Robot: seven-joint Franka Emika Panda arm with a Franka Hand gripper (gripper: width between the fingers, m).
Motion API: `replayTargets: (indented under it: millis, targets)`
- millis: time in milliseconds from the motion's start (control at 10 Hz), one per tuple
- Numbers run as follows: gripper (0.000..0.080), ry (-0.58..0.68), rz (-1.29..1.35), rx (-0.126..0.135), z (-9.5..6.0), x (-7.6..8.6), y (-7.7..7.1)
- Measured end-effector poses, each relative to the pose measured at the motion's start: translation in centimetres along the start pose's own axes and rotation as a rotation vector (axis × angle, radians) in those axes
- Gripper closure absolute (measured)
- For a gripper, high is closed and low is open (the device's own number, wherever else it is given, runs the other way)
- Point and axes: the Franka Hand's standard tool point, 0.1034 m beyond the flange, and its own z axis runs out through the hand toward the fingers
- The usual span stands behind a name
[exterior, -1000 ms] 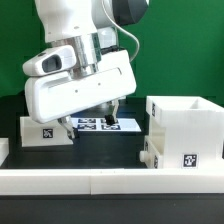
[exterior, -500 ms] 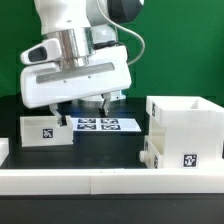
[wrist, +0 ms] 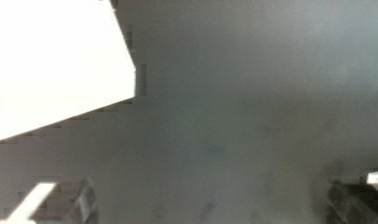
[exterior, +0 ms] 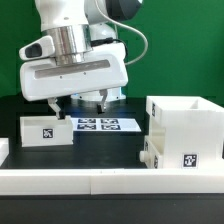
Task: Assemble drawer
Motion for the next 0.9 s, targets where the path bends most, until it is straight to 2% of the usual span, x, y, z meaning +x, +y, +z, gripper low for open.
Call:
replayTargets:
  millis: [200,500,700,900]
  targets:
    - [0.0151,-0.003,-0.017,-0.003,-0.1,-0.3,0.2]
    - [0.0151,-0.008,-0.087,-0.031,-0.3,-3.2,1.5]
    - [0.0151,-0.010,-0.132,-0.044,0.2,-5.0,2.4]
    - [0.0151,0.001,-0.208,-0.063,1.4,-6.5,2.7]
